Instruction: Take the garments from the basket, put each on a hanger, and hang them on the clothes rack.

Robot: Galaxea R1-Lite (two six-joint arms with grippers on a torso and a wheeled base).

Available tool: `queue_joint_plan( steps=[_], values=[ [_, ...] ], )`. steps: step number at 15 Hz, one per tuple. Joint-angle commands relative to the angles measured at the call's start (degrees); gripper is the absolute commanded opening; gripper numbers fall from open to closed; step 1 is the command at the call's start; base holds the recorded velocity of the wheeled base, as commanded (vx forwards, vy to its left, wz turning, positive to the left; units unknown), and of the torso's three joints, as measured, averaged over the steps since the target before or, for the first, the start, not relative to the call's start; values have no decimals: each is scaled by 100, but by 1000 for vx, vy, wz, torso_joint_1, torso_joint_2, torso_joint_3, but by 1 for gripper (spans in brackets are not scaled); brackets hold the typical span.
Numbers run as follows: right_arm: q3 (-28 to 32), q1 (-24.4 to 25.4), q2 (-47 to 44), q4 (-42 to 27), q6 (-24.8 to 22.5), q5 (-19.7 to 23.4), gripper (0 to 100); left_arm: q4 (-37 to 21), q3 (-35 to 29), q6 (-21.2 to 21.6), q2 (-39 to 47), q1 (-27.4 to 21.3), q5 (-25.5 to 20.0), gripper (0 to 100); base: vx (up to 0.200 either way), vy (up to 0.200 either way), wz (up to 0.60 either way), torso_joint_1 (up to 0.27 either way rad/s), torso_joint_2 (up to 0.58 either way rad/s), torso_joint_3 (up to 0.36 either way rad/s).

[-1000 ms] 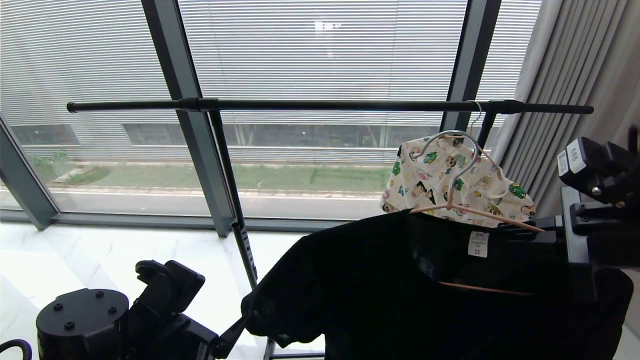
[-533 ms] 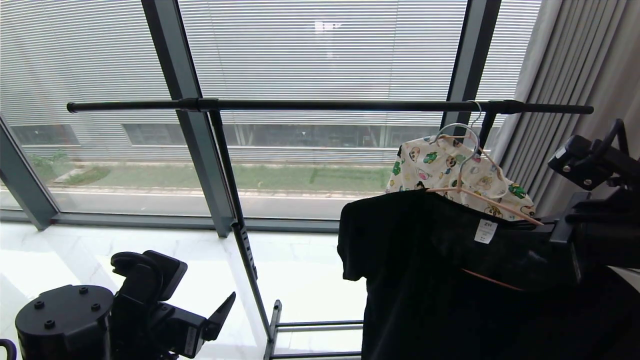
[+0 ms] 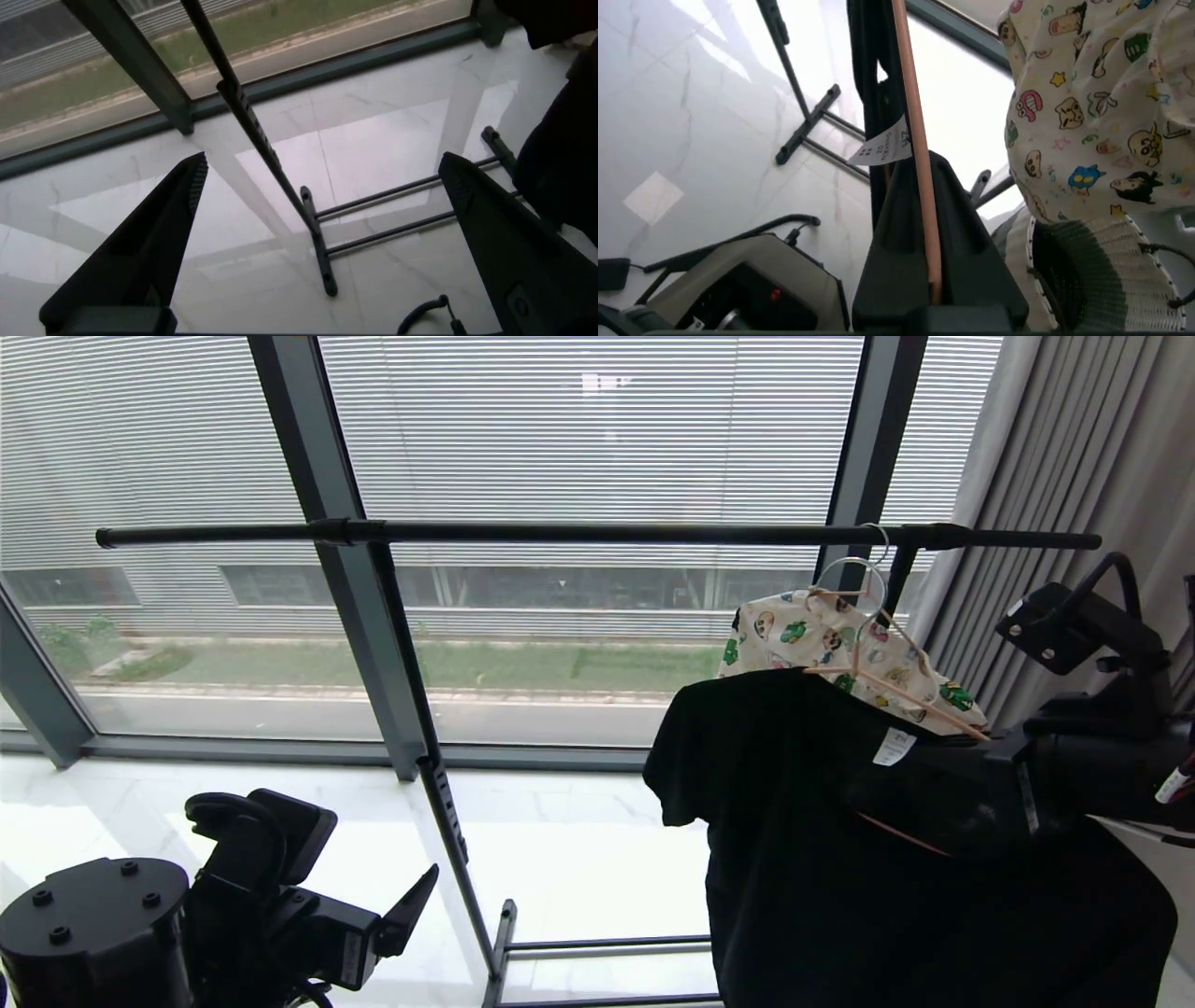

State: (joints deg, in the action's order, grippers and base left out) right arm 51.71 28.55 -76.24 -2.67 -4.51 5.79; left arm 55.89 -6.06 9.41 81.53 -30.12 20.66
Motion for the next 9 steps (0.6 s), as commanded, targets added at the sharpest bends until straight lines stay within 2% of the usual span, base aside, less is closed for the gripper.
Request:
queue_joint_plan(
  steps=[1, 3, 9],
  values=[
    [6, 10, -22, -5, -6, 10, 0, 9, -9, -1, -14, -2, -1, 100, 0, -200, 0, 2, 7, 2],
    [6, 10, -31, 3, -6, 10, 0, 9, -18, -1, -14, -2, -1, 100, 0, -200, 0, 2, 5, 5],
    [32, 133, -102, 12, -6, 10, 0, 9, -9, 8, -41, -2, 8, 100, 0, 0, 0, 0, 0, 0]
  ],
)
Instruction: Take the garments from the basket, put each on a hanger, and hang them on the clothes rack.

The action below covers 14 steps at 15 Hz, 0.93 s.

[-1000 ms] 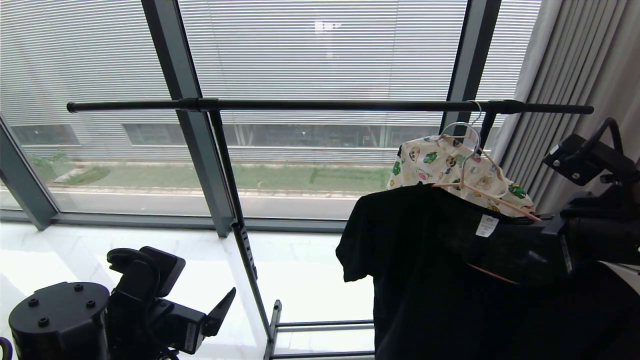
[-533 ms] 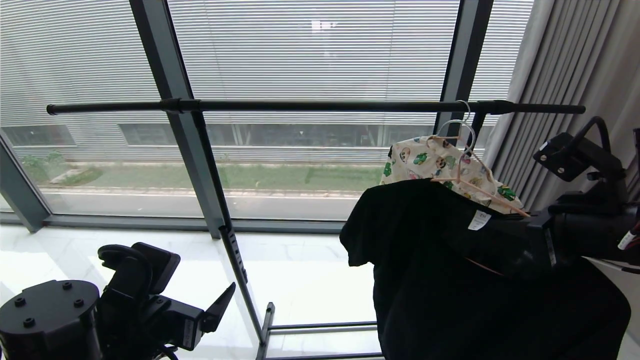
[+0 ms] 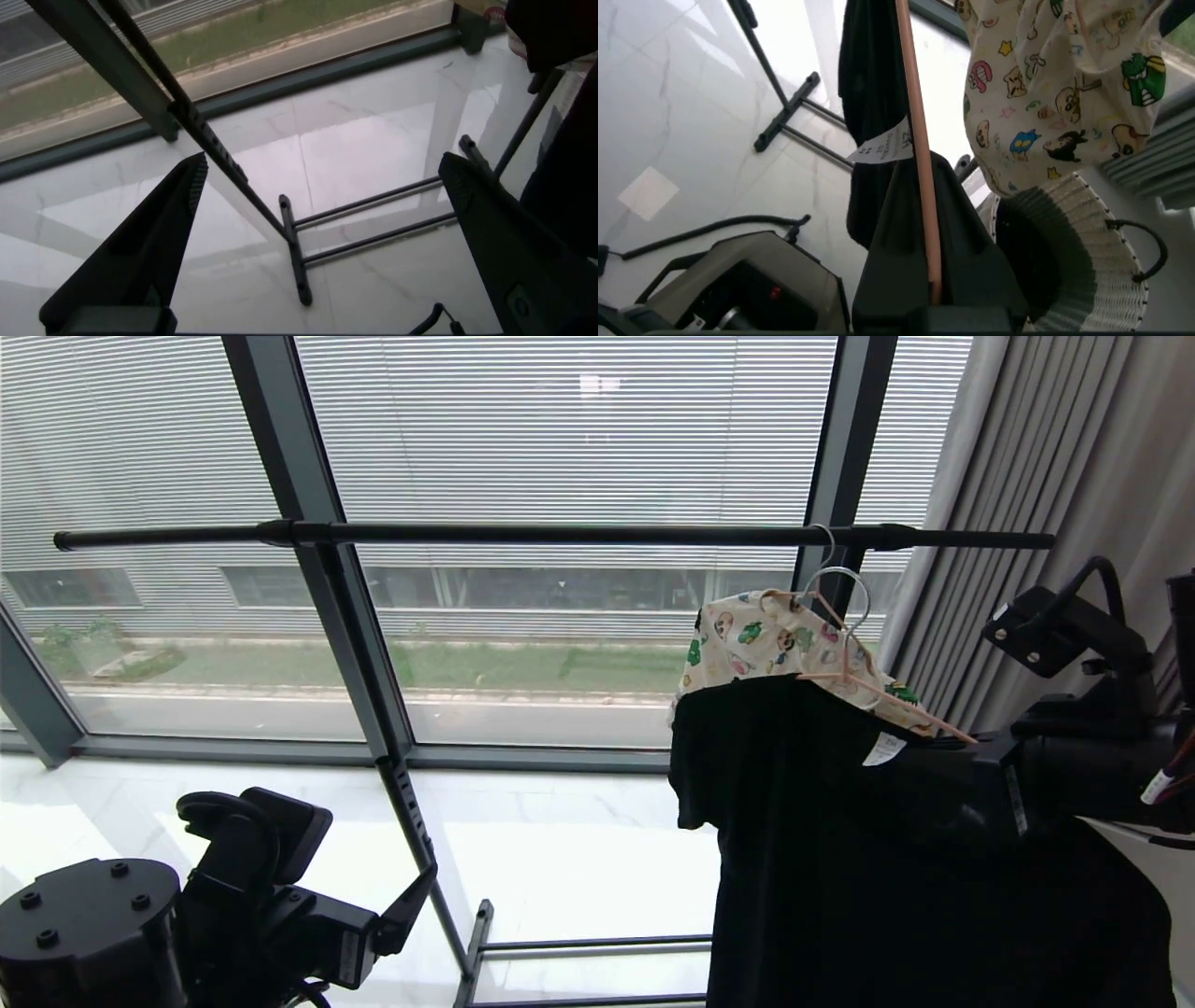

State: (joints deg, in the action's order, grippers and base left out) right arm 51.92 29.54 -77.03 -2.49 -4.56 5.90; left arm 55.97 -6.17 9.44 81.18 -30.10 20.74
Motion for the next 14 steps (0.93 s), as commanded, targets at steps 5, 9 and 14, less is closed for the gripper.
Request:
queue_joint_plan(
  steps=[5, 9, 14],
  values=[
    [38, 166, -374, 416, -1, -54, 0, 2, 2, 6, -128, 4, 1, 100, 0, 0, 0, 0, 0, 0],
    [213, 158, -682, 583, 69, -405, 0, 2, 2, 6, -208, 4, 9, 100, 0, 0, 0, 0, 0, 0],
    [319, 158, -690, 706, 78, -432, 0, 2, 28, 14, -216, -5, 1, 100, 200, 0, 0, -4, 2, 5]
  ],
)
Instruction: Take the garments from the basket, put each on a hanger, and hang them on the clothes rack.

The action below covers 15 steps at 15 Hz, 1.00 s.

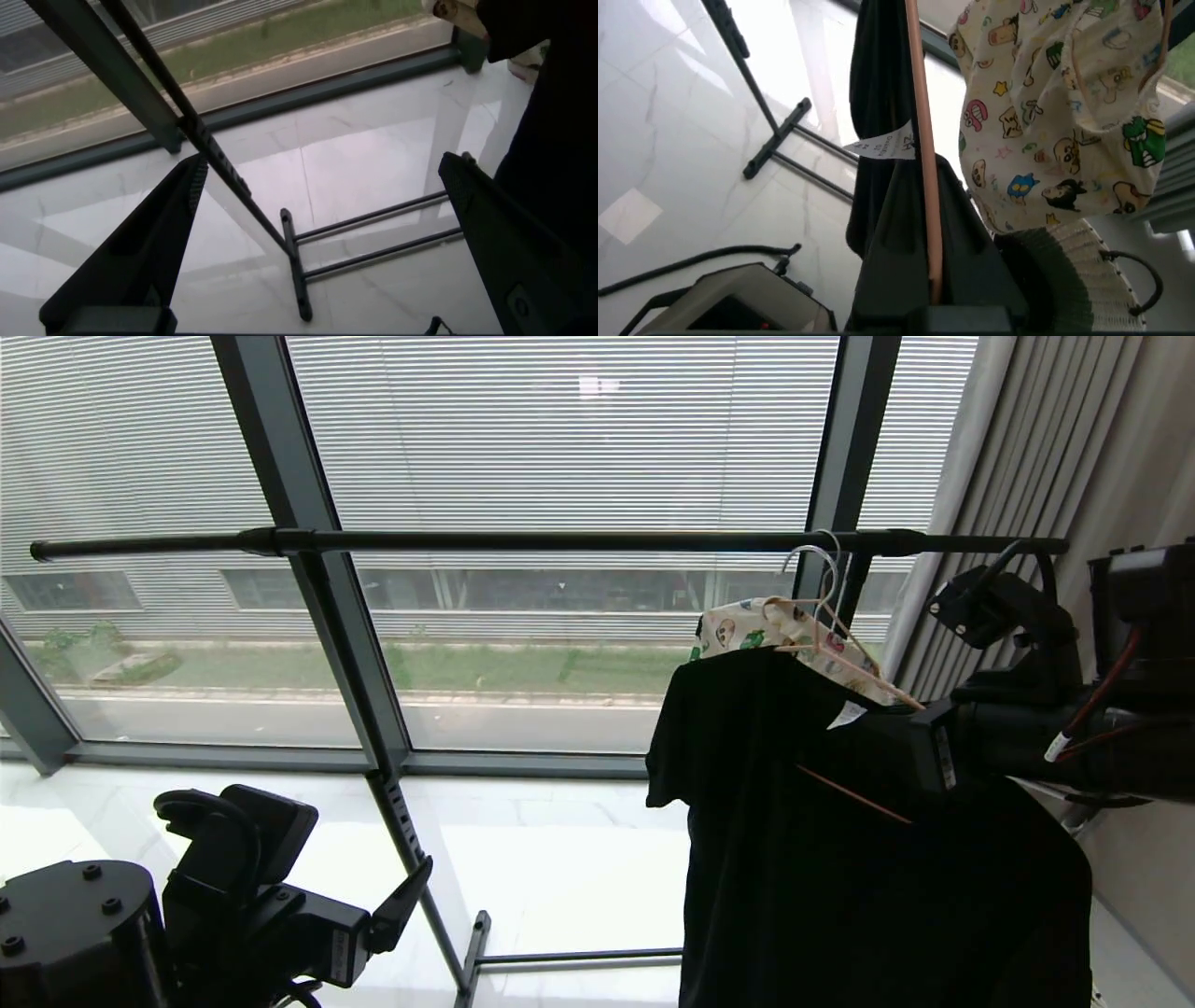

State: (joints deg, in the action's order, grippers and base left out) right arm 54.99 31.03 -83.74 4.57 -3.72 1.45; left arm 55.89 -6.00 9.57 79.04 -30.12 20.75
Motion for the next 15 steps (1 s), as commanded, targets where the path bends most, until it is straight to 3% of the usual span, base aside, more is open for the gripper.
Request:
queue_joint_plan(
  steps=[1, 6, 10, 15],
  values=[
    [12, 0, 7, 88, -6, -4, 0, 9, 2, 1, -3, -11, 8, 100, 200, 0, 0, 7, 12, -2],
    [12, -26, 7, 404, -6, -4, 0, 9, 2, 10, -3, -11, -1, 100, 200, 0, 0, 1, 5, 2],
    [196, -141, -310, 536, -6, -4, 0, 9, -15, 63, -3, -11, -1, 100, 0, 0, 0, 0, 0, 0],
    [1084, -422, -1206, 571, -6, -4, 0, 9, -51, 203, -3, -11, -1, 100, 0, 0, 0, 0, 0, 0]
  ],
)
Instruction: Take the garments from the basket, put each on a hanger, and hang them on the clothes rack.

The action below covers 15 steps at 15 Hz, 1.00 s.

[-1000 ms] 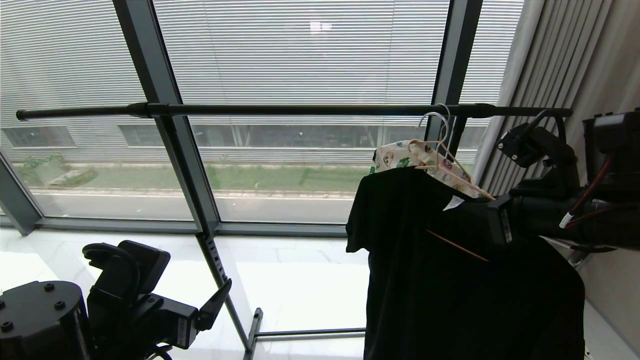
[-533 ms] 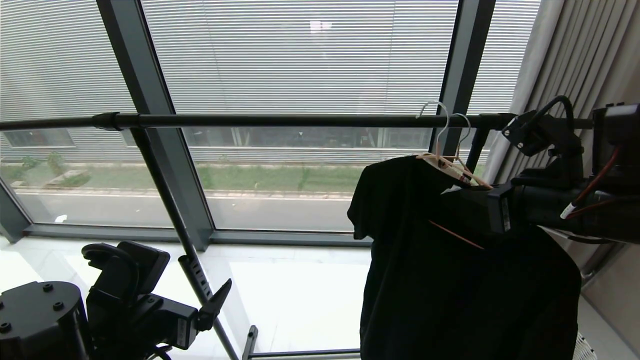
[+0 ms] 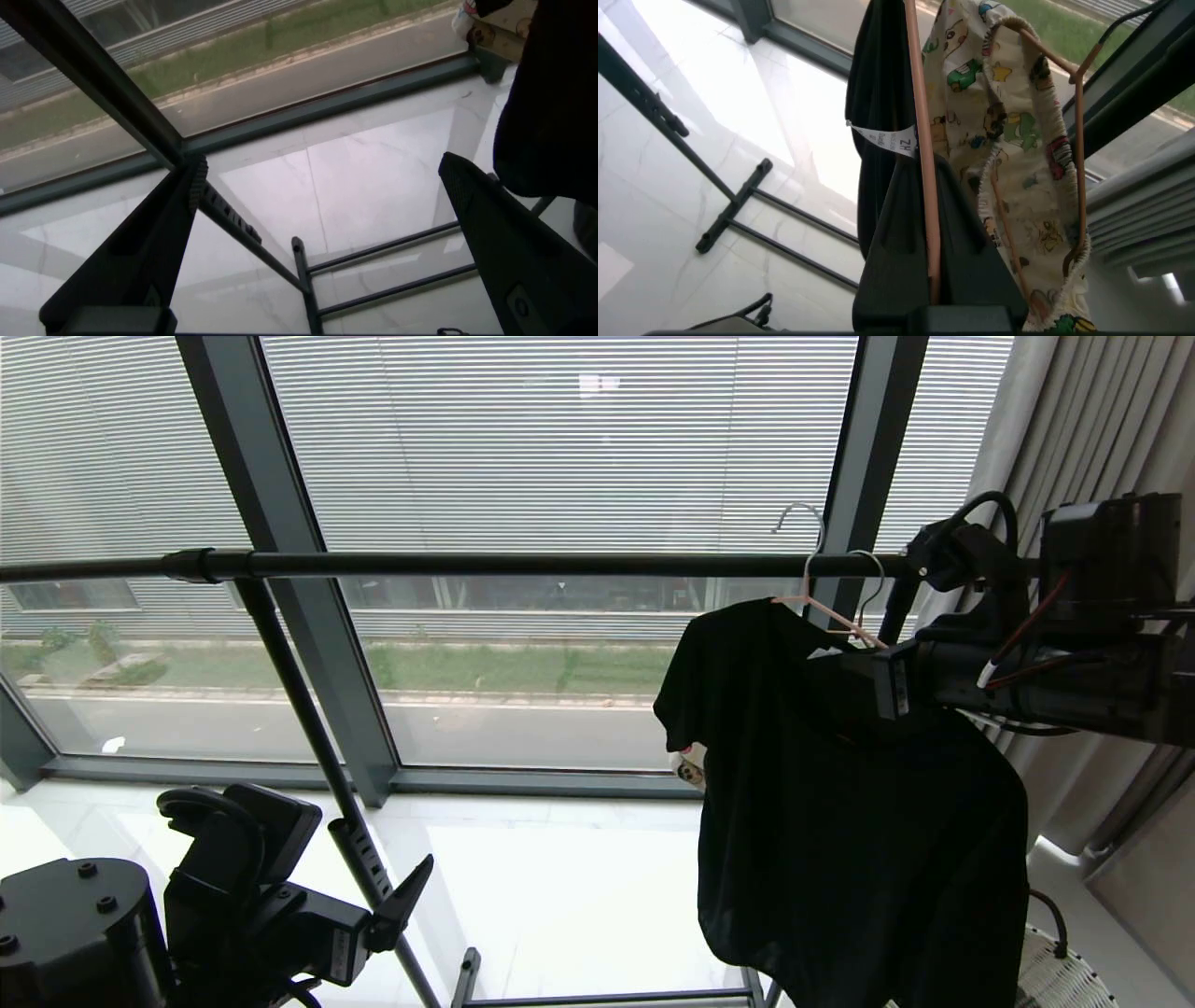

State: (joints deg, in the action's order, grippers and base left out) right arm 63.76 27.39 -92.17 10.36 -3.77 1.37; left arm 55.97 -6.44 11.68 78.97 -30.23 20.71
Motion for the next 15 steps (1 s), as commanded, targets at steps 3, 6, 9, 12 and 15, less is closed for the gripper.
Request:
queue_joint_plan(
  steps=[3, 6, 9, 12, 15],
  values=[
    [612, -138, -881, -8, -10, 4, 0, 2, 2, 124, -13, 0, 3, 100, 0, 0, 0, 0, 0, 0],
    [638, -138, -1066, -8, -10, 4, 0, -7, -7, 159, -22, 0, 3, 100, 0, 0, 0, 0, 0, 0],
    [647, -138, -1163, -8, -1, 4, 0, -7, 2, 159, -13, 0, 3, 100, 0, 0, 0, 0, 0, 0],
    [638, -138, -1163, -8, 8, 13, 0, -7, 2, 159, -4, 0, 3, 100, 0, 0, 0, 0, 0, 0],
    [629, -120, -1004, -17, 122, 13, 100, -7, 11, 159, -57, 0, 3, 100, 0, 0, 0, 0, 0, 0]
  ],
)
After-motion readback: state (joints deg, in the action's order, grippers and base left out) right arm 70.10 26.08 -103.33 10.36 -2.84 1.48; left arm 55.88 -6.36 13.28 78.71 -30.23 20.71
